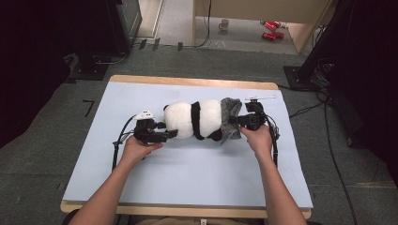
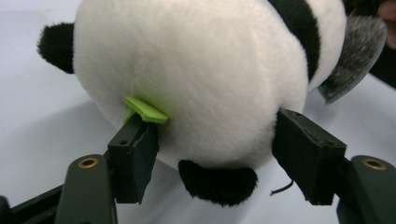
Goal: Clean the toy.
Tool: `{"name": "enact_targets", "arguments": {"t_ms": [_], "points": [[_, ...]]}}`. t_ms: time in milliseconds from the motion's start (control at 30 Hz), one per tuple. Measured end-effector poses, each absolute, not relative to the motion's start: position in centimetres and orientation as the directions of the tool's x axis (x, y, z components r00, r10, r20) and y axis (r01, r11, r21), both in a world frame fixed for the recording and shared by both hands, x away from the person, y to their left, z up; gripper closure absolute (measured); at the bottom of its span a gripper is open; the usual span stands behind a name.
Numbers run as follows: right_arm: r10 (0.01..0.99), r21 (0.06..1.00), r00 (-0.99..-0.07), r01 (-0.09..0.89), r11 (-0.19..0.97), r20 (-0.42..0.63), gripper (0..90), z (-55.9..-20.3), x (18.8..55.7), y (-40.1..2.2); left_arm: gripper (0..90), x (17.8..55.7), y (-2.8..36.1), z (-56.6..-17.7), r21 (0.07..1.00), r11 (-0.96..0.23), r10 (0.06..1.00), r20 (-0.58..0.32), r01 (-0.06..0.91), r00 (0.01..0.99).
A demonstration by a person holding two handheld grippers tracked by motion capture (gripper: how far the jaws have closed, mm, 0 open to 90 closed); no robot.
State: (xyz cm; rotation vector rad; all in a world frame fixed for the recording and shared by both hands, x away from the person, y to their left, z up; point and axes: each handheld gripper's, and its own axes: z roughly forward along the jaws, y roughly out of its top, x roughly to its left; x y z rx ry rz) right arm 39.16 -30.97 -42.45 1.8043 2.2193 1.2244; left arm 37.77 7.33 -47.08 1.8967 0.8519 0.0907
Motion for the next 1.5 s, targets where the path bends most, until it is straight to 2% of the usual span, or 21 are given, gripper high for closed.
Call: {"name": "enact_targets", "arguments": {"t_ms": [200,267,333,500,700,900,1033,1100,1333,1500], "points": [[0.845,0.638,-0.354,0.770,0.019,0.401,80.2,-40.8,38.3,-30.9,61.7,37.8,7.3,-46.2,0.792,-0.238,0.617,-0.324,0.562,0.717],[0.842,0.666,-0.368,0.746,0.014,0.395,80.2,-39.9,37.8,-31.0,67.8,37.7,7.3,-46.1,0.785,-0.237,0.603,-0.343,0.572,0.720],[0.837,0.682,-0.379,0.731,0.009,0.395,80.3,-39.2,37.3,-30.9,69.6,37.6,7.4,-45.8,0.779,-0.255,0.598,-0.339,0.573,0.726],[0.786,0.725,-0.453,0.689,0.009,0.420,80.5,-37.6,36.0,-29.3,71.3,36.7,8.3,-44.6,0.756,-0.265,0.588,-0.366,0.599,0.721],[0.701,0.750,-0.570,0.657,0.075,0.429,80.5,-36.3,34.9,-24.8,69.3,35.6,9.1,-43.5,0.755,-0.240,0.600,-0.379,0.610,0.705],[0.626,0.720,-0.642,0.671,0.180,0.442,80.5,-38.1,34.3,-18.3,68.1,35.6,8.6,-44.0,0.752,-0.250,0.603,-0.372,0.610,0.706],[0.625,0.705,-0.650,0.676,0.214,0.433,80.4,-39.6,34.3,-15.1,68.1,35.5,8.3,-43.9,0.738,-0.239,0.612,-0.390,0.631,0.688],[0.657,0.707,-0.649,0.664,0.243,0.384,80.4,-40.4,34.4,-14.1,68.8,35.5,8.2,-44.0,0.717,-0.251,0.637,-0.383,0.650,0.669],[0.688,0.716,-0.672,0.620,0.321,0.274,80.8,-41.2,34.6,-14.7,69.5,36.1,8.1,-44.3,0.702,-0.277,0.633,-0.380,0.656,0.674],[0.746,0.702,-0.628,0.634,0.326,0.221,81.0,-41.3,34.5,-17.1,69.7,36.6,8.7,-44.6,0.700,-0.253,0.626,-0.408,0.669,0.664]]}}
